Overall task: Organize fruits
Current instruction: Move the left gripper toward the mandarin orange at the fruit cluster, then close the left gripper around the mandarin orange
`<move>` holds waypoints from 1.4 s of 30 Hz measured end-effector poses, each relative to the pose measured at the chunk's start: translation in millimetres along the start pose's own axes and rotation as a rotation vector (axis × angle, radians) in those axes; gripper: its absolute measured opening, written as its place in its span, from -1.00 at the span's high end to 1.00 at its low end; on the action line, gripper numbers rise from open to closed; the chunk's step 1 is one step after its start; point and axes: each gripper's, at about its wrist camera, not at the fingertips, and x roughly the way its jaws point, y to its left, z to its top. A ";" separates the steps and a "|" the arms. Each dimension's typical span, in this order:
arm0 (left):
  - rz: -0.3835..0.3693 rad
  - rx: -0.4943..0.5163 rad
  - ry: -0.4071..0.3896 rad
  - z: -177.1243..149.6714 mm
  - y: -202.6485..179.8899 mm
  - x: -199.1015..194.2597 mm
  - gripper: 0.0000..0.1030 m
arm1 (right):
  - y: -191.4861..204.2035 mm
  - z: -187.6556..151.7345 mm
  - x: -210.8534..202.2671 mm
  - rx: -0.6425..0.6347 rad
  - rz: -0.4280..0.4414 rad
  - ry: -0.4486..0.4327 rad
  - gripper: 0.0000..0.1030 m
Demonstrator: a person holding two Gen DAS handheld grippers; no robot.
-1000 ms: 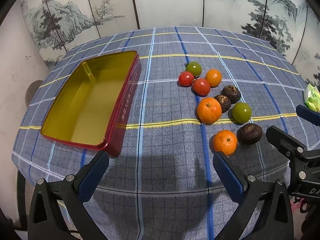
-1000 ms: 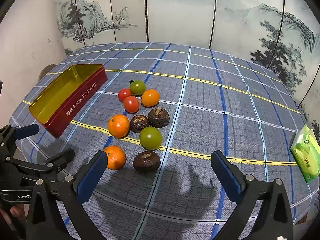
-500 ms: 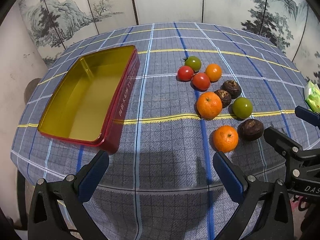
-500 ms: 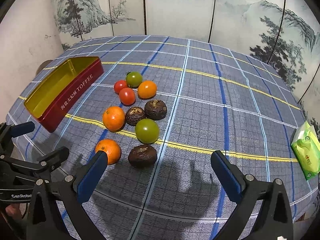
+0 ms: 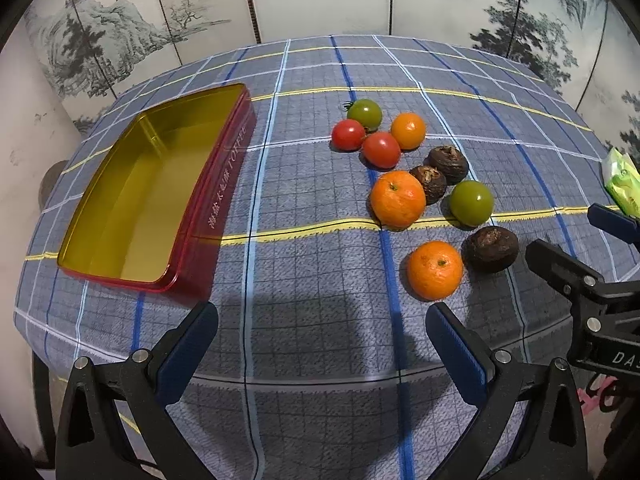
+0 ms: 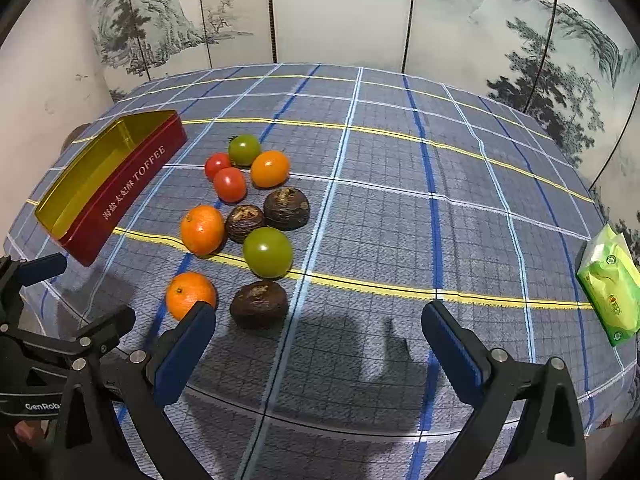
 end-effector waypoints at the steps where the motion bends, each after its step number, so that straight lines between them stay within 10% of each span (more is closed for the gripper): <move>1: -0.001 0.000 0.000 0.0 -0.1 0.1 -0.99 | -0.6 -0.2 0.3 0.001 -0.001 0.001 -0.98; 42: -0.172 0.034 0.094 14.1 -39.2 28.1 -0.38 | -61.9 -21.0 36.1 0.113 -0.081 0.092 -0.98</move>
